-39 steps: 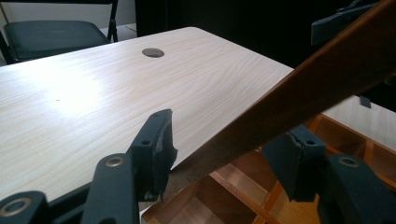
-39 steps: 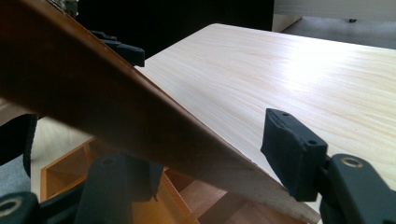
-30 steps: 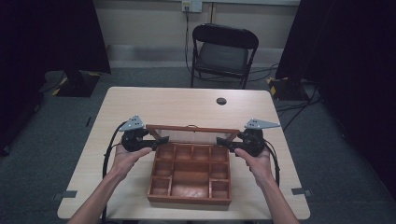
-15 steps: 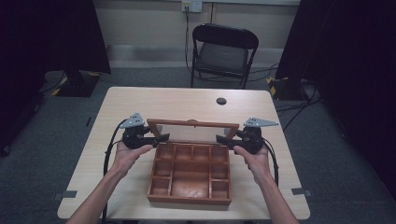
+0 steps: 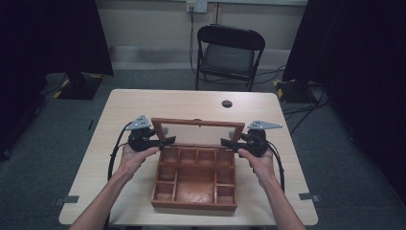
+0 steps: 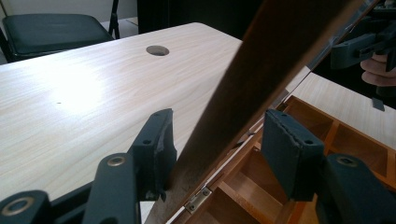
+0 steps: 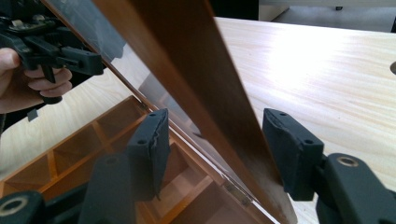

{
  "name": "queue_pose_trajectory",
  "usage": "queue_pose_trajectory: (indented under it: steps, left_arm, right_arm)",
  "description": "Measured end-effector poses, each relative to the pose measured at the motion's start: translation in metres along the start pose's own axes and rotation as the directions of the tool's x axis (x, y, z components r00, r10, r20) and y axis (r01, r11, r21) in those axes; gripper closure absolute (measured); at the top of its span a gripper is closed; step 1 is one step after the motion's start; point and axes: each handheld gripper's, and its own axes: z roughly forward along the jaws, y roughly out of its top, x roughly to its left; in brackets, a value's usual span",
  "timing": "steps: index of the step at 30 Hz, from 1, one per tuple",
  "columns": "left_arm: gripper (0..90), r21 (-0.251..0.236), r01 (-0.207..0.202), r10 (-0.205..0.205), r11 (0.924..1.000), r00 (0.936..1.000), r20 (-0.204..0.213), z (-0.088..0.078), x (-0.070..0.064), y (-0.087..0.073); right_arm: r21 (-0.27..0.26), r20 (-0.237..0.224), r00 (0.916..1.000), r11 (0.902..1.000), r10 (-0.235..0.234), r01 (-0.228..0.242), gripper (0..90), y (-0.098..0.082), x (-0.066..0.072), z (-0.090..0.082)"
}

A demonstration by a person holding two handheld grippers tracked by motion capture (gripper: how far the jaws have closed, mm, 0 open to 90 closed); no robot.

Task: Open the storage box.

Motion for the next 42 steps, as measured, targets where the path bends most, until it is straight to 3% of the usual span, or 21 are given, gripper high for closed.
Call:
queue_pose_trajectory:
  steps: [17, 20, 30, 33, 36, 42]
  left_arm:
    - [46.5, -0.006, 0.022, -0.022, 0.9997, 0.9996, -0.019, 0.005, 0.007, -0.001]
    - [47.5, -0.014, 0.044, -0.044, 0.9989, 0.9987, -0.024, 0.007, 0.011, -0.004]
    - [49.7, 0.002, 0.057, -0.057, 0.9984, 0.9979, -0.032, 0.012, 0.018, -0.007]
    - [48.7, -0.001, 0.088, -0.088, 0.9961, 0.9957, -0.031, 0.015, 0.019, -0.009]
    - [49.3, 0.002, 0.082, -0.082, 0.9966, 0.9954, -0.049, 0.017, 0.02, -0.009]
    - [50.4, 0.001, 0.095, -0.095, 0.9954, 0.9936, -0.061, 0.021, 0.024, -0.009]
  right_arm:
    - [-0.01, 0.009, 0.9998, 0.9998, 0.018, -0.018, 44.1, -0.005, -0.01, 0.012]
    - [-0.017, 0.018, 0.9997, 0.9997, 0.017, -0.017, 45.4, -0.006, -0.012, 0.014]
    - [-0.032, 0.034, 0.999, 0.9991, 0.03, -0.029, 47.2, -0.006, -0.018, 0.018]
    - [-0.035, 0.035, 0.9986, 0.9987, 0.038, -0.037, 47.1, -0.005, -0.019, 0.02]
    - [-0.017, 0.039, 0.9986, 0.9992, 0.036, -0.035, 47.3, -0.002, -0.021, 0.023]
    - [-0.036, 0.055, 0.9974, 0.9983, 0.047, -0.045, 47.5, -0.003, -0.025, 0.027]
